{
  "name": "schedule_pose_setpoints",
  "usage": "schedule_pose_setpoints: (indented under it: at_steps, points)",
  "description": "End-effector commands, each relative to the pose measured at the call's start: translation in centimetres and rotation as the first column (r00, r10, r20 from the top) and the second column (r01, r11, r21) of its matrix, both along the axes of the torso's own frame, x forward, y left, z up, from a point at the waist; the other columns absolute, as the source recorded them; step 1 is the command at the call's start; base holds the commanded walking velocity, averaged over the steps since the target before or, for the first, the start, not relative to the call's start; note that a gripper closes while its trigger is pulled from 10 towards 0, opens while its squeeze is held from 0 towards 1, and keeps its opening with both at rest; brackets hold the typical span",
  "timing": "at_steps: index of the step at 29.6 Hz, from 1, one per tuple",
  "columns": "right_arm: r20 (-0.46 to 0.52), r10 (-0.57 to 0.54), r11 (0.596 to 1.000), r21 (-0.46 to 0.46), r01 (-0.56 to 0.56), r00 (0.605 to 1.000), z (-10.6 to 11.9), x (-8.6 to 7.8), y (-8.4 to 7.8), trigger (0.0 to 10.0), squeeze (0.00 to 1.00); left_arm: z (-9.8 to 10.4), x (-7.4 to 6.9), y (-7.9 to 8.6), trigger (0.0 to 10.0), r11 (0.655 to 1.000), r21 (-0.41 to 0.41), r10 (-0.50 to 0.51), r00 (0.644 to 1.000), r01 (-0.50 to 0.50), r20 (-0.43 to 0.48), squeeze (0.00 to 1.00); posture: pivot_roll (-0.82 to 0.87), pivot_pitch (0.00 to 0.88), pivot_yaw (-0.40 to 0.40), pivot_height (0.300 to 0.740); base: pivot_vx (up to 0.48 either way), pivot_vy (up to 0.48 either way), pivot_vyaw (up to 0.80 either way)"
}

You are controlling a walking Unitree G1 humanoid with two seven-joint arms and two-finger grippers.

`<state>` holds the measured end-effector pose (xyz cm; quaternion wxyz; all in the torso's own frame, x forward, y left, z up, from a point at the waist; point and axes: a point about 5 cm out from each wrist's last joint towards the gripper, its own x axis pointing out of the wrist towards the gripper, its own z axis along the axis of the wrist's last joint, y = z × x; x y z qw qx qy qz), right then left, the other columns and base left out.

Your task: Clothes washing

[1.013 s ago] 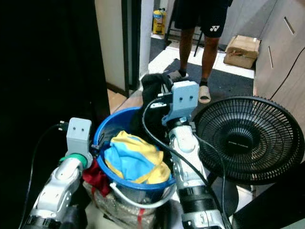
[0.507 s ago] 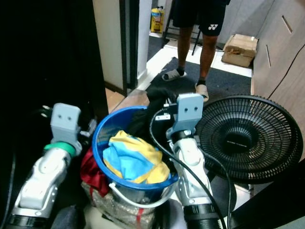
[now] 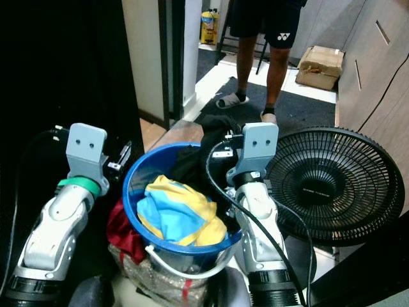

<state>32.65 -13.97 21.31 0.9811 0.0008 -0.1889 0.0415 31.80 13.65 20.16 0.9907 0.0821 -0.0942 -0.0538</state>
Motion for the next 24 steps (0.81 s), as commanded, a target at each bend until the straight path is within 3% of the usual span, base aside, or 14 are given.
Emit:
schedule_pose_setpoints:
  at_steps: [1,24]
  points:
    - [-0.008,0.0,1.0,-0.003,0.0,1.0,-0.05,-0.03,0.13,10.0,0.0,-0.19,-0.24,-0.13,10.0,1.0,0.001,-0.01,1.0,0.01,-0.013,0.0,0.13,0.024,0.016,0.565,0.0,0.0,0.0]
    - [-0.016,-0.003,1.0,-0.001,0.003,1.0,-0.22,-0.21,0.35,10.0,0.0,-0.45,-0.32,-0.4,10.0,1.0,0.001,-0.021,0.999,0.021,-0.035,0.0,0.13,0.035,0.026,0.64,0.0,0.0,0.0]
